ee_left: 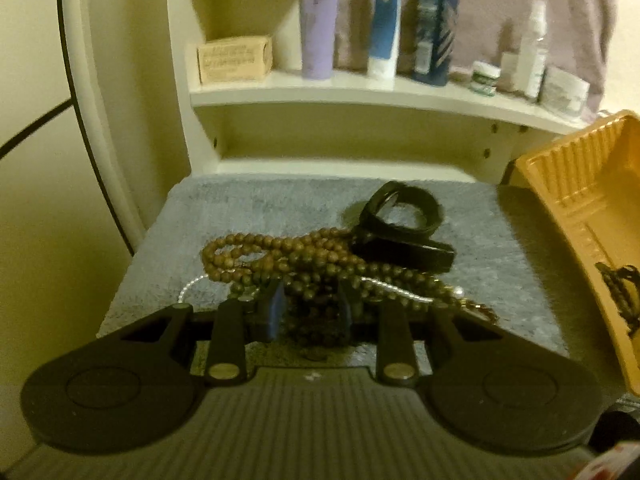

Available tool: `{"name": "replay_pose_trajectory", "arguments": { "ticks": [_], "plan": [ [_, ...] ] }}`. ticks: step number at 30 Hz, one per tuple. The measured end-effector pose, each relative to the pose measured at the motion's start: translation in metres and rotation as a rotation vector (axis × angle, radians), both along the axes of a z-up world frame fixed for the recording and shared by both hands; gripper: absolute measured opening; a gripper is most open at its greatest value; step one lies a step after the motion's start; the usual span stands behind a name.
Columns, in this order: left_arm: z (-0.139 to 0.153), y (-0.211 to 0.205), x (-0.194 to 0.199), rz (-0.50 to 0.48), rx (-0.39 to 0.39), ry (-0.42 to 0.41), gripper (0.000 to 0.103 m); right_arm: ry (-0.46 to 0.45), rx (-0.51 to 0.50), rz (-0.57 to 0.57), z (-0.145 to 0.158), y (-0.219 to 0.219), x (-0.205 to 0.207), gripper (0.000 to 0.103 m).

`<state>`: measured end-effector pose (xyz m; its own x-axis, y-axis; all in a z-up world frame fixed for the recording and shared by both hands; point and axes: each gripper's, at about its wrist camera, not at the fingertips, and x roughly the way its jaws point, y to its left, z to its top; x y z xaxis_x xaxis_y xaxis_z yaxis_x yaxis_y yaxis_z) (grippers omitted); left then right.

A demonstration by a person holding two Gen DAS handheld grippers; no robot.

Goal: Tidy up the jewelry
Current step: 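Grasp a dark bead necklace from the pile with the left gripper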

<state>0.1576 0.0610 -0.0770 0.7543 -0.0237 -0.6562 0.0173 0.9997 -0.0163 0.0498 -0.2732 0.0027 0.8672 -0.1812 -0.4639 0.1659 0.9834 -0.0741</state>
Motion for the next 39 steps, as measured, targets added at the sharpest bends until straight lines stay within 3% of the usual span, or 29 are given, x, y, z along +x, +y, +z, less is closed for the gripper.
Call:
{"name": "replay_pose_trajectory", "arguments": {
  "ticks": [5,6,8,15,39],
  "plan": [
    [-0.004,0.002,0.006,0.004,0.002,0.028,0.026,0.001,0.001,-0.002,0.000,0.000,0.000,0.009],
    [-0.003,0.003,0.006,0.005,0.000,0.032,0.023,0.002,0.001,-0.004,0.000,0.000,0.000,0.009],
    [-0.002,0.004,0.006,0.006,0.002,0.038,0.006,0.002,0.004,-0.004,0.000,-0.001,0.000,0.009],
    [0.011,0.008,-0.001,-0.049,0.005,0.017,0.006,0.001,0.006,-0.005,0.000,-0.001,0.000,0.009],
    [0.178,0.004,-0.017,-0.293,0.158,-0.303,0.006,-0.019,-0.006,0.004,0.000,0.001,-0.003,0.007]
  ]
}}
